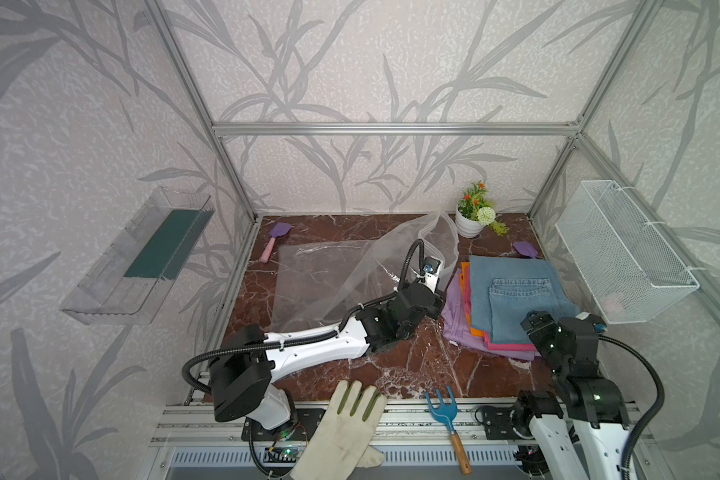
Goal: Take the trousers out of the vacuum bag
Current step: Place the trousers at the center of the board.
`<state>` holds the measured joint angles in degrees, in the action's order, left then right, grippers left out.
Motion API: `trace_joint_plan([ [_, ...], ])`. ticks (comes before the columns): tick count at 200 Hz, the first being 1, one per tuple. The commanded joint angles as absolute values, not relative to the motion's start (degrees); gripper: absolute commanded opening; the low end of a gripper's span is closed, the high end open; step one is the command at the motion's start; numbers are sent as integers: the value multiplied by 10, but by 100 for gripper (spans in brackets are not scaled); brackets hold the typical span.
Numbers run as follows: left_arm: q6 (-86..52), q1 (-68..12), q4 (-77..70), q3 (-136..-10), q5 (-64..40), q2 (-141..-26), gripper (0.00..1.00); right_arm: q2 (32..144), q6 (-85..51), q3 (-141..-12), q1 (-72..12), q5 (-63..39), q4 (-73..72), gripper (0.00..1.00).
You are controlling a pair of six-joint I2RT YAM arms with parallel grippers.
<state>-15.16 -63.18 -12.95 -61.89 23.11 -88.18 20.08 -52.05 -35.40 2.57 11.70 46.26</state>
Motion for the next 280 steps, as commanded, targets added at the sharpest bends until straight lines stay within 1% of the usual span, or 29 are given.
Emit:
trace_joint_plan([
  [1,-160,-628,-127,-641,225,-892,0,194,-506,-383,23,125,488,88],
  [32,-155,-627,-130,-645,201,-896,0,200,-493,-388,23,98,458,89],
  [61,-145,-628,-125,-658,111,-906,0,230,-480,-365,23,49,389,89],
  [73,-136,-628,-110,-670,55,-914,10,250,-479,-357,23,33,363,89],
  [88,-119,-632,-84,-687,-9,-923,30,273,-479,-347,22,18,335,89],
  [105,-112,-638,-64,-697,-41,-926,54,289,-480,-341,22,12,310,89],
  [111,-110,-639,-58,-698,-50,-925,61,293,-480,-340,22,10,303,89],
  [119,-107,-639,-51,-700,-55,-923,67,298,-472,-343,22,8,293,89],
  [129,-102,-640,-45,-698,-58,-917,72,307,-462,-351,22,5,285,89],
  [152,-96,-639,-41,-688,-35,-893,74,326,-438,-371,22,-13,274,89],
  [179,-103,-637,-70,-652,35,-843,74,347,-396,-396,20,-60,260,89],
  [197,-106,-627,-100,-616,73,-801,73,369,-370,-419,2,-85,259,89],
  [210,-113,-613,-106,-596,93,-770,71,387,-331,-443,-31,-79,269,88],
  [218,-119,-600,-104,-584,88,-754,71,399,-313,-458,-58,-65,276,86],
  [230,-128,-578,-82,-574,85,-731,71,417,-288,-482,-106,-31,295,86],
  [242,-142,-553,-62,-560,105,-708,70,436,-268,-505,-154,4,317,86],
  [257,-176,-511,-49,-528,119,-675,67,455,-253,-526,-202,36,347,85],
  [280,-241,-435,-24,-477,142,-630,63,476,-249,-542,-247,48,392,85],
])
